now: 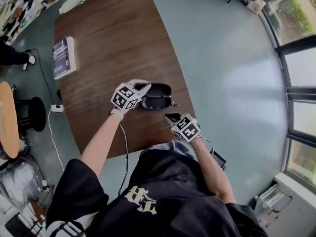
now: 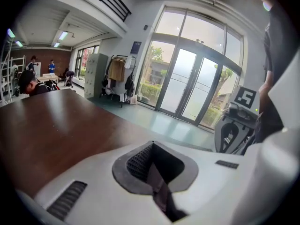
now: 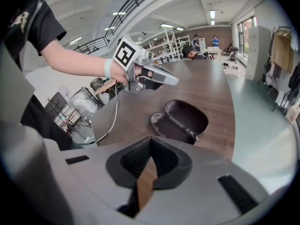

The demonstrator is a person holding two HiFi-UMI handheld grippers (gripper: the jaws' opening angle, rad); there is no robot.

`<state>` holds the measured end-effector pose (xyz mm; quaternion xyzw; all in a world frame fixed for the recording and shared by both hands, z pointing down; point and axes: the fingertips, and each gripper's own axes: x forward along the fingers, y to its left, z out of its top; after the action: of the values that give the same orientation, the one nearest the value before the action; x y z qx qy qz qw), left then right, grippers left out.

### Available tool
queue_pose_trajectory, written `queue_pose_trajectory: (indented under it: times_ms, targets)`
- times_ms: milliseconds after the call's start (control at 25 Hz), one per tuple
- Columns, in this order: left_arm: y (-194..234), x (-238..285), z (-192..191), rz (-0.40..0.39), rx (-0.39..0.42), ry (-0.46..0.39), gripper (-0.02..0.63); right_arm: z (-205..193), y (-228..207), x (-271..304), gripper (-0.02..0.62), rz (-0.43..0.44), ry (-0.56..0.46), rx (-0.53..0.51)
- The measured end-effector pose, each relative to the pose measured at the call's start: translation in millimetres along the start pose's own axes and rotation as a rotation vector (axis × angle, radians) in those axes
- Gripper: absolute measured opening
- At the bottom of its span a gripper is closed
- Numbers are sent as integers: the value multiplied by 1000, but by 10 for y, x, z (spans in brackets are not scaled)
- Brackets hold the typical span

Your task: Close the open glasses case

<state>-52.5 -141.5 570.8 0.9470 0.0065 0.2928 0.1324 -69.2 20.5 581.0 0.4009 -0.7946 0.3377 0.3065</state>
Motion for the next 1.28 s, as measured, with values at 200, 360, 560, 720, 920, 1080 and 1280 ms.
queue_pose_trajectory:
  times_ms: [200,360,560,720,920,1080,1280]
  targets:
    - [342,234,-56,-19,22,57,6,7,-74,379,-12,-2,9,69]
    - [565,418,-127,-34,21,98,6,-95,-126,599,-12,-15,29,124]
    - [816,615,-266,-55,25,162,6,-162,-188,832,-12,-34,32,201]
    - [829,812,-410,-93,48,240,6,-205,-263,902,-12,-52,26,253]
    - [702,1016,-551,-143,126,338,6,-260,-317,964,-12,-33,19,300]
    - [577,1088,-575,-186,201,377,6,-289,-367,980,-12,-33,22,312]
    - [434,1047,-550,-235,199,393,6,-312,-382,996,-12,-33,19,328]
